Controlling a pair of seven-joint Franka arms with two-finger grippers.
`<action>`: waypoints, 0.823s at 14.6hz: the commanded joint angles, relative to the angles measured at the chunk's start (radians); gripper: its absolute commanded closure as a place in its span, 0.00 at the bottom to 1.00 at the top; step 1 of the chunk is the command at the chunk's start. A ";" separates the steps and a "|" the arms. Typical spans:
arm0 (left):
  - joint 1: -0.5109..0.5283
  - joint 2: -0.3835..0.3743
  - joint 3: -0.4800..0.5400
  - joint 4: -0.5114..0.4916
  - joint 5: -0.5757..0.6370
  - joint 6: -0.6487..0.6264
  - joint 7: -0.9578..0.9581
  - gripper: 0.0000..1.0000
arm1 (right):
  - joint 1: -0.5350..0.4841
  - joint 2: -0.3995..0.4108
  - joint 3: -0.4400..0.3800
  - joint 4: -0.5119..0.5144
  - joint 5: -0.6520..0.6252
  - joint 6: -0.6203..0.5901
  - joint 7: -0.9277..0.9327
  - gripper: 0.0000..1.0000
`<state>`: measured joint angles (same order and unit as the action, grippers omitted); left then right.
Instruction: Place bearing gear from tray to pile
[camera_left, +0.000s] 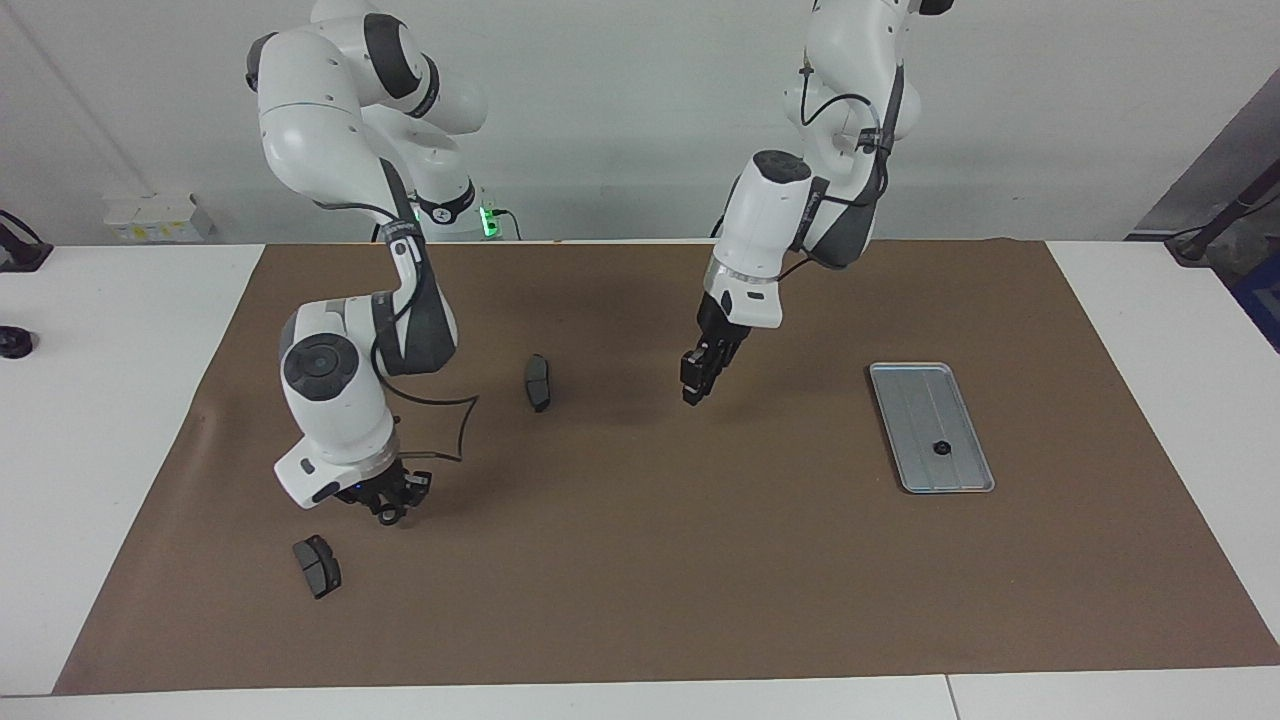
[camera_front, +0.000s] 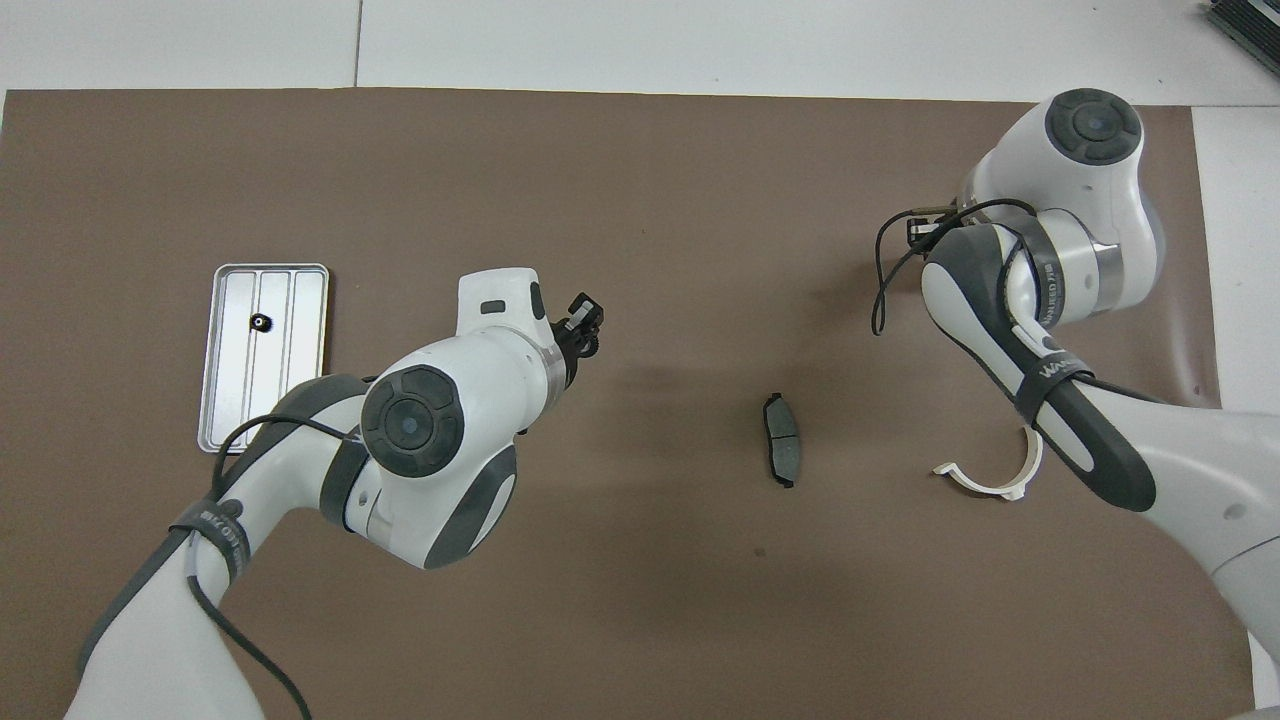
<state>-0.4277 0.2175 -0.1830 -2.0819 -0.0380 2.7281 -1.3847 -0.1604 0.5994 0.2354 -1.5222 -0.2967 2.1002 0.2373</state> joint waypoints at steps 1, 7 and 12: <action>-0.046 0.110 0.020 0.043 -0.007 0.081 -0.069 0.96 | -0.071 -0.065 0.016 -0.107 0.018 0.021 -0.047 1.00; -0.059 0.138 0.031 0.068 0.016 0.041 -0.063 0.00 | -0.091 -0.118 0.016 -0.150 0.018 0.012 -0.032 0.00; 0.097 -0.055 0.030 0.080 0.089 -0.293 0.126 0.00 | 0.017 -0.182 0.019 -0.144 0.018 0.006 -0.020 0.00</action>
<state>-0.4002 0.2403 -0.1515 -1.9732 0.0355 2.5207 -1.3631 -0.1968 0.4601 0.2531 -1.6274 -0.2960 2.1007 0.2081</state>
